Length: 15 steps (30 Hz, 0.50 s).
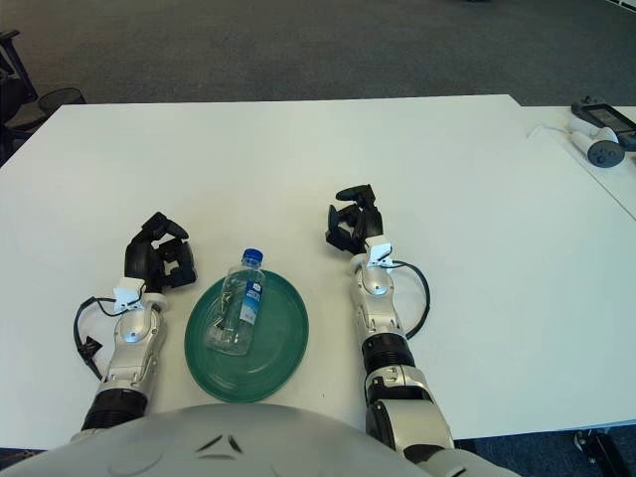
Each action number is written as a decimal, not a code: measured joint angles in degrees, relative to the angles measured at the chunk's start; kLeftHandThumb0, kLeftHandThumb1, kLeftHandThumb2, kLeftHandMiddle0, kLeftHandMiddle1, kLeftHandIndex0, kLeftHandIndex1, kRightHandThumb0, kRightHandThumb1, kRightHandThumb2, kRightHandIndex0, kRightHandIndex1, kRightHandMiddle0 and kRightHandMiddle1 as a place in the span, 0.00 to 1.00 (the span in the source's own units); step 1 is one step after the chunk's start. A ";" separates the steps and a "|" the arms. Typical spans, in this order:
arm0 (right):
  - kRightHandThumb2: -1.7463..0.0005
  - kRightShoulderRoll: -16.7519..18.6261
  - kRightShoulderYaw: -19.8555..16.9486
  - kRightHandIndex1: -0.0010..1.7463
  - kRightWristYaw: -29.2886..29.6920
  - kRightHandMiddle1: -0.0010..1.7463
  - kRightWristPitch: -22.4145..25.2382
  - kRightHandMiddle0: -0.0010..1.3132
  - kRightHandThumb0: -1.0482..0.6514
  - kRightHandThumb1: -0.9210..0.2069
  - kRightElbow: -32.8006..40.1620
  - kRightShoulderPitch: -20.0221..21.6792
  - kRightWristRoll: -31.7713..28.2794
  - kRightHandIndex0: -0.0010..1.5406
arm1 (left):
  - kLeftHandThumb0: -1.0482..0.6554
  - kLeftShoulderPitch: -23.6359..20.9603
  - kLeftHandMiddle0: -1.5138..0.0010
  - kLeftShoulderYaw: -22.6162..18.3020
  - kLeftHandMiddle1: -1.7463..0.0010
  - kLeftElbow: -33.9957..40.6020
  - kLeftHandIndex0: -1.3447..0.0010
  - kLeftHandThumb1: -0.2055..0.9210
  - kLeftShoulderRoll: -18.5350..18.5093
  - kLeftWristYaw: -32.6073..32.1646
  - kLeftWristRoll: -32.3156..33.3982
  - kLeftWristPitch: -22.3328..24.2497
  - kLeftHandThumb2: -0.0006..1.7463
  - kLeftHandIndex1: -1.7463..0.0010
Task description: Put the bottle into the plate.
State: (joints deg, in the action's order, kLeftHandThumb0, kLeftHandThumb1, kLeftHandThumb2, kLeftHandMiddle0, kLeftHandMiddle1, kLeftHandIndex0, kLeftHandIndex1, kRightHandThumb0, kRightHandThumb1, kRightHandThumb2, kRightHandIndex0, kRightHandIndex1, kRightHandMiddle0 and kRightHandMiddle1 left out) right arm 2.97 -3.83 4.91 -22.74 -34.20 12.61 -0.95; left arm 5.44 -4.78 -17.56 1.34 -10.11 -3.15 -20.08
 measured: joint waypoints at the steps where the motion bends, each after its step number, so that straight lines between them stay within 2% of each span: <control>1: 0.37 -0.01 0.00 0.98 -0.01 1.00 -0.03 0.17 0.62 0.37 0.00 0.00 0.00 0.33 | 0.30 0.00 0.14 0.00 0.00 0.03 0.45 0.31 0.00 -0.01 -0.04 0.00 0.87 0.00; 15: 0.37 0.01 -0.10 0.97 -0.11 1.00 -1.53 0.18 0.62 0.37 -0.56 -0.12 -0.05 0.33 | 0.29 -0.47 0.13 -0.12 0.00 0.29 0.43 0.30 -0.02 -0.04 -0.21 0.01 0.89 0.00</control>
State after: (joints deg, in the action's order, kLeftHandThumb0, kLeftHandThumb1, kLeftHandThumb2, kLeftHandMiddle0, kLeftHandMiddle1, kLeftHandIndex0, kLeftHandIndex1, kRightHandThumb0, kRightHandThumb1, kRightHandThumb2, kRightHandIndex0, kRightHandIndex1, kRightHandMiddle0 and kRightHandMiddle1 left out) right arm 2.98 -3.93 4.81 -24.27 -34.76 12.49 -1.01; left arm 4.97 -4.91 -17.26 1.32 -10.15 -3.36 -20.07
